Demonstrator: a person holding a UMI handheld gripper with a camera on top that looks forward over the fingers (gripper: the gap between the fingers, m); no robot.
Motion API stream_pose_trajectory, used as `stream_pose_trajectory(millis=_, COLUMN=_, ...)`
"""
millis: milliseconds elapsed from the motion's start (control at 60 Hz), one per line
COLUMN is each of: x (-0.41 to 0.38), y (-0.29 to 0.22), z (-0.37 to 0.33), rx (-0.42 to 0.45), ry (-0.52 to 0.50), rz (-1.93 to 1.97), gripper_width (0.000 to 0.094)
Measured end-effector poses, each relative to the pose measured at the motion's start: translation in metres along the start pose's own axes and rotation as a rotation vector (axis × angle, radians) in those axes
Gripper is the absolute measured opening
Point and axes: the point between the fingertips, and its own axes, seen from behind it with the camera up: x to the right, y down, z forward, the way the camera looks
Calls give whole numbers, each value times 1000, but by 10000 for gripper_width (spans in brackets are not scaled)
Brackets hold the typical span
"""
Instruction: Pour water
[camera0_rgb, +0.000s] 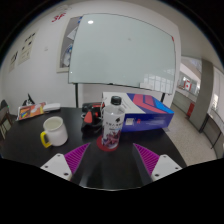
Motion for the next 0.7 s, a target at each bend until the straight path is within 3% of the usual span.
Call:
stream_pose_trajectory(millis=400, x=-37, y=68, z=-231, rx=-7, ry=2, rz=-42, gripper_width=844)
stream_pose_trajectory(millis=700, x=-39, y=86, z=-290, rx=10, ry=10, rz=-19, gripper_width=844)
